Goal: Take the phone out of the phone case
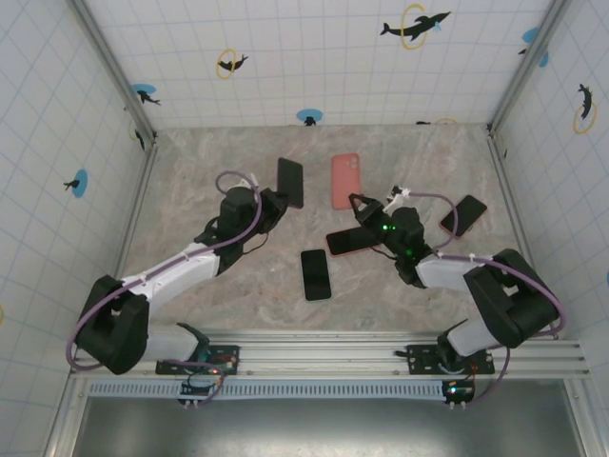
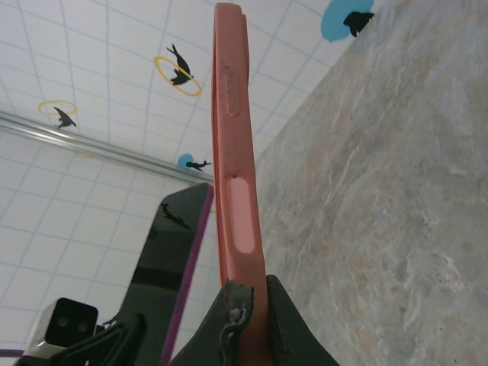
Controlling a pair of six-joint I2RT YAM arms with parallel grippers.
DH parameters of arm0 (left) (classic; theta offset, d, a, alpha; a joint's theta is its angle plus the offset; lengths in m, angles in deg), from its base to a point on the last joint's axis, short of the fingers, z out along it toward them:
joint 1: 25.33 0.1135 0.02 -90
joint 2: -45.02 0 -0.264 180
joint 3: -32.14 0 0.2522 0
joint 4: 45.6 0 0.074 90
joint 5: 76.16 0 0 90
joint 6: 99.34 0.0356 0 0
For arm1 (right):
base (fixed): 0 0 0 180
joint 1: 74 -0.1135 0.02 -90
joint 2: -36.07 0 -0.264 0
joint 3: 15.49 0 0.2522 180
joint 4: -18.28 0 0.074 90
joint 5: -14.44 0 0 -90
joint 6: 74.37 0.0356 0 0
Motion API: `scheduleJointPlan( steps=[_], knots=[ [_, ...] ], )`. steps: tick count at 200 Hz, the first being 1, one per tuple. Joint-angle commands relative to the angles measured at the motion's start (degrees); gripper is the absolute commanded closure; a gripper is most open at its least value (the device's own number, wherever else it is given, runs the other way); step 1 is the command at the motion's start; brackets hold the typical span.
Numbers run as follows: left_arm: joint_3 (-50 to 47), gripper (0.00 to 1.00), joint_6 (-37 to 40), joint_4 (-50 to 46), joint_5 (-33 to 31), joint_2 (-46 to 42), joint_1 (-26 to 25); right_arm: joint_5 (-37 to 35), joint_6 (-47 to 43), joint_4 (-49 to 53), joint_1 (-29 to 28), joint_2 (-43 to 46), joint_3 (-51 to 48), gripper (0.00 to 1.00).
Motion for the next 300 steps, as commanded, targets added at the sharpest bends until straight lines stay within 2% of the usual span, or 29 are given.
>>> scheduleJointPlan(
  steps=[1, 71, 99, 146, 178, 229, 251, 300],
  knots=[
    [-3.3, 0.91, 4.4, 7.7, 5.5, -2.4, 4.7, -1.3, 0.4, -0.5, -1.7, -2.1, 3.4, 1.0],
    [-13.1, 0.91, 6.7, 20.7, 22.2, 2.6, 22.9, -1.7, 2.2, -0.9, -6.3, -9.0, 8.3, 1.0],
    [-13.4, 0.9, 9.5, 20.9, 29.1, 6.0, 29.6, -2.4, 3.3, 1.1, -8.1, -11.2, 10.9, 1.0],
    [-13.5, 0.87, 12.1, 22.8, 35.7, 12.7, 38.9, -3.8, 3.6, 7.0, -11.6, -15.8, 17.6, 1.0],
    [-11.7, 0.87, 14.2, 22.5, 40.4, 18.1, 43.2, -3.8, 3.8, 10.4, -13.2, -20.0, 23.3, 1.0],
    [-6.2, 0.84, 19.7, 15.4, 45.7, 23.8, 47.8, -3.9, 3.6, 15.1, -15.4, -24.8, 29.3, 1.0],
    [-5.1, 0.82, 20.3, 13.9, 46.0, 26.0, 48.3, -4.2, 4.0, 16.9, -16.2, -26.8, 31.7, 1.0],
    [-6.3, 0.83, 17.3, 16.8, 43.3, 27.7, 48.3, -4.6, 5.0, 18.3, -18.1, -31.2, 36.3, 1.0]
  ],
)
